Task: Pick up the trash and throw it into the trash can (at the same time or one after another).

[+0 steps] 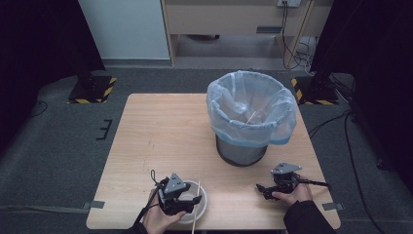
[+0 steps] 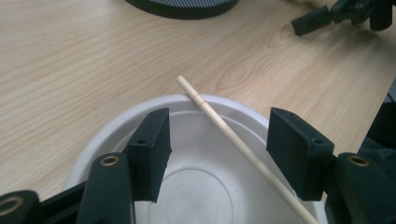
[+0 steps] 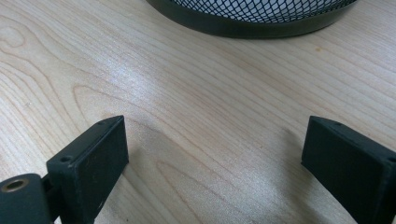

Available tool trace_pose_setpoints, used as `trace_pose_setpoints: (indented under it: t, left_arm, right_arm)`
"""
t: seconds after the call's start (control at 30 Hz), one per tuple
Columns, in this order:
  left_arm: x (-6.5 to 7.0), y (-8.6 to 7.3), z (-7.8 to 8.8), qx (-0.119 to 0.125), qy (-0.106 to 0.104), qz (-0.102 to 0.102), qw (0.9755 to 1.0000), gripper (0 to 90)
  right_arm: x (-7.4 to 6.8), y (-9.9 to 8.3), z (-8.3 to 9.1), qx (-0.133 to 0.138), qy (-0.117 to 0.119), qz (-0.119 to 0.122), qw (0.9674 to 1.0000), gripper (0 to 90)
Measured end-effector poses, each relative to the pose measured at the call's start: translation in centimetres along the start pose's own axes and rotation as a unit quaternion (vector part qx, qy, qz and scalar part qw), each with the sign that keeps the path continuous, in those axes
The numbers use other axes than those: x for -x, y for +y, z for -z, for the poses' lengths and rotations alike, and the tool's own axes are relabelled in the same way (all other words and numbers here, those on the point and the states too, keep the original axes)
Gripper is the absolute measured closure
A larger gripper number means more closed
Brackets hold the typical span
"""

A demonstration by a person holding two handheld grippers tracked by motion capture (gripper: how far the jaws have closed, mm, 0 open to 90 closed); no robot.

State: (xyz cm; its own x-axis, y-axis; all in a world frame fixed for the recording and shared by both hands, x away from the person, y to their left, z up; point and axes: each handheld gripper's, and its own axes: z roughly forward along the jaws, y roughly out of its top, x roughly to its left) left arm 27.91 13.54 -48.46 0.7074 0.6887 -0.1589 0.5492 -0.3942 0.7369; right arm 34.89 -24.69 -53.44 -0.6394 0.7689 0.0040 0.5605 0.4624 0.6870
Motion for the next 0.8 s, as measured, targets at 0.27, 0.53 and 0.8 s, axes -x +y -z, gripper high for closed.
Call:
trace_pose_setpoints:
  t: [0.27,0.53,0.8]
  left_arm:
    - [-0.3,-0.2,-0.2,-0.023,0.009,-0.001,0.9997,47.3]
    - [-0.8,-0.2,-0.3,-0.032,0.012,0.002,0.9994,57.2]
    - [-1.2,-0.1,-0.6,-0.034,0.011,0.010,0.9993,67.2]
  right_arm:
    - [0.0,0.0,0.0,-0.001,0.000,0.000,1.0000,7.3]
    - [0.0,0.0,0.0,-0.001,0.000,0.000,1.0000,7.3]
    - [0.0,0.0,0.0,-0.001,0.000,0.000,1.0000,7.3]
